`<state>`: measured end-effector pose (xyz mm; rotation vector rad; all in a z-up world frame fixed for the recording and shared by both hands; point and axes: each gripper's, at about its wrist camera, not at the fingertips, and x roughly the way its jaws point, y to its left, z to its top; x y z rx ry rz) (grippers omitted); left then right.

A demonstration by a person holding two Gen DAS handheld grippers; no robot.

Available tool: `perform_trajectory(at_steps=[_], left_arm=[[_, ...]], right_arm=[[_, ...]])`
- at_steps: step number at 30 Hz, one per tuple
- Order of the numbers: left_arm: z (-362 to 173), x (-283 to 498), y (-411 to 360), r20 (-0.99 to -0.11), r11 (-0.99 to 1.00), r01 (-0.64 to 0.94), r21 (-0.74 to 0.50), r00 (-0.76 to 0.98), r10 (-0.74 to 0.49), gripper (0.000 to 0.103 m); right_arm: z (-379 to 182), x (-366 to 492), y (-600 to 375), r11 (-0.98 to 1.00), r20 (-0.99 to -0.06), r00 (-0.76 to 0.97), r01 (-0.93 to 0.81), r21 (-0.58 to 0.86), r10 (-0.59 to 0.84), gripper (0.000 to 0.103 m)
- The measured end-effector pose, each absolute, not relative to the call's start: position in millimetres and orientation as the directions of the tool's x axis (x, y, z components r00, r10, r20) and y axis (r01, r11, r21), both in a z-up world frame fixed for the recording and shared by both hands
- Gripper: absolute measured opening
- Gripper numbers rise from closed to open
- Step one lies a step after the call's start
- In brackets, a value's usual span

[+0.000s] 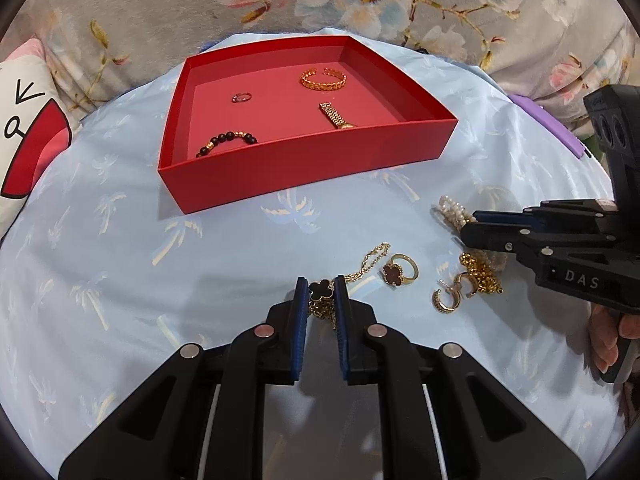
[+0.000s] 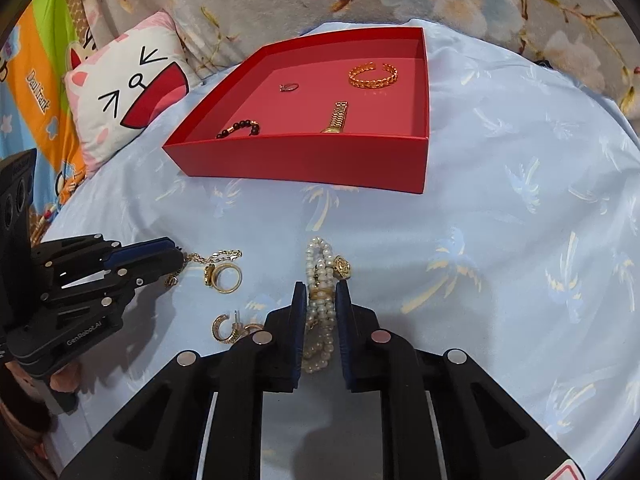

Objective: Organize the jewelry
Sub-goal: 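Carry the pearl bracelet and clover necklace over the red tray with both grippers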

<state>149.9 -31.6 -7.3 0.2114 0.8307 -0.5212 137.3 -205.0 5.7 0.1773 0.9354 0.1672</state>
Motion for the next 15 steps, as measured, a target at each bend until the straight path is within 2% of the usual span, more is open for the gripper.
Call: perform_trajectory(at_steps=[7, 15], left_arm=[[12, 147, -19, -0.721, 0.859, 0.509, -0.048, 0.577, -0.382, 0.012], [59, 147, 2, -0.661, 0.867, 0.496, -0.046, 0.636, -0.399, 0.012]], right_arm=[[19, 130, -214, 0.973, -0.751, 0.628, -0.042, 0.229, 0.204, 0.013], [46, 123, -219, 0.966, -0.710, 0.669, -0.048, 0.253, 0.219, 0.013]])
